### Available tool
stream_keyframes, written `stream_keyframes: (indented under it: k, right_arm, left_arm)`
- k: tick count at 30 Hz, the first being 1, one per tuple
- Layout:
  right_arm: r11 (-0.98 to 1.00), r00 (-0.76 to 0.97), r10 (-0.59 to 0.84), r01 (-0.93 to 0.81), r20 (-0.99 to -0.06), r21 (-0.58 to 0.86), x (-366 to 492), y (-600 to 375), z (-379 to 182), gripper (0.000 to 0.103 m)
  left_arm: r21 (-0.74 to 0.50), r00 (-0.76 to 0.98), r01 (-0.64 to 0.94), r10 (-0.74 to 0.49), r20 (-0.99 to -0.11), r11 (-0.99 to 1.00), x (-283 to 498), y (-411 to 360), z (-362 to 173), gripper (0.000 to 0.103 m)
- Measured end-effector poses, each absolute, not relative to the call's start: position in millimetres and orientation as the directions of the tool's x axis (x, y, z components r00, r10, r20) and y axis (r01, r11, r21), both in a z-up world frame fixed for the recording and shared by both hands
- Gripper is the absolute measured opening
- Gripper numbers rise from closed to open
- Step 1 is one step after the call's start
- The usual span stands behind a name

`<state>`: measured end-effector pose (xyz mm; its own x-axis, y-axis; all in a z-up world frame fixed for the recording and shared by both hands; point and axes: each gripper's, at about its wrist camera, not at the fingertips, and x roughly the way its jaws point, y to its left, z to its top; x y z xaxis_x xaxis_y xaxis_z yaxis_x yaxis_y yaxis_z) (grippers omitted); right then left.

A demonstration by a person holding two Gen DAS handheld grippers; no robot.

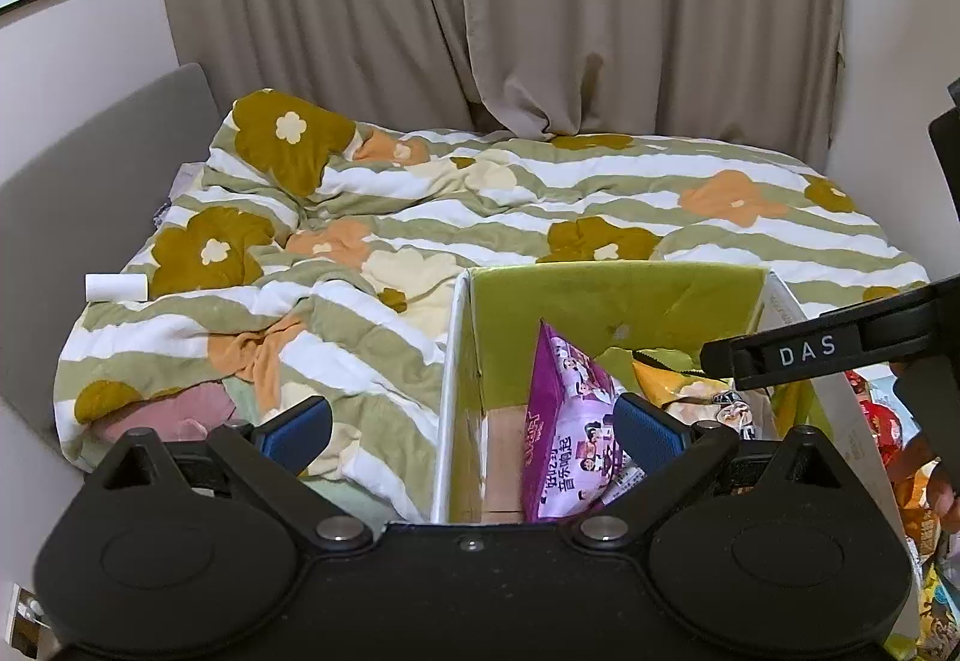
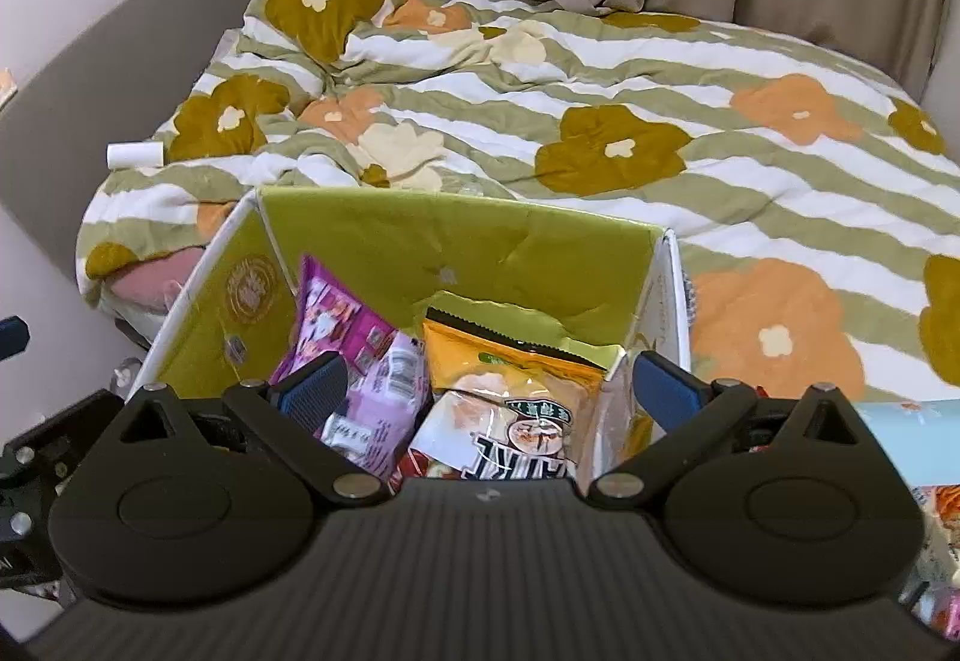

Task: Organize snacks
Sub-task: 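Carry the purple bag with the left gripper into the box while the right gripper carries the yellow bag there, then return both grippers to the pile and grasp a green bag and a white shrimp-chip bag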

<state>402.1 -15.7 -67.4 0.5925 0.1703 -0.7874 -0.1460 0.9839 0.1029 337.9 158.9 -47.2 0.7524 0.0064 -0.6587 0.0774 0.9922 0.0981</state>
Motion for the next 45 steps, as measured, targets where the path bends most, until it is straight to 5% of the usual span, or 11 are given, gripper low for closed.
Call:
stream_keyframes:
  k: [11, 27, 40, 45]
  right_arm:
    - [0.982, 0.637, 0.187, -0.14, -0.748, 0.126, 355, -20, -21, 0.103]
    - [0.994, 0.762, 0.062, 0.014, -0.644, 0.113, 218, -81, 49, 0.103]
    - [0.993, 0.707, 0.025, 0.061, -0.707, 0.096, 121, -226, 14, 0.103]
    - [0.993, 0.659, 0.058, 0.041, -0.75, 0.113, 97, -272, -14, 0.103]
  left_arm:
    - [0.078, 0.793, 0.098, -0.031, -0.608, 0.992, 313, 160, -14, 0.102]
    - [-0.014, 0.772, 0.341, -0.289, -0.566, 0.94, 236, 103, 16, 0.101]
    - [-0.078, 0.693, 0.363, -0.325, -0.643, 0.928, 153, -9, -26, 0.102]
    - [-0.009, 0.661, 0.47, -0.359, -0.658, 0.883, 125, -60, -54, 0.101]
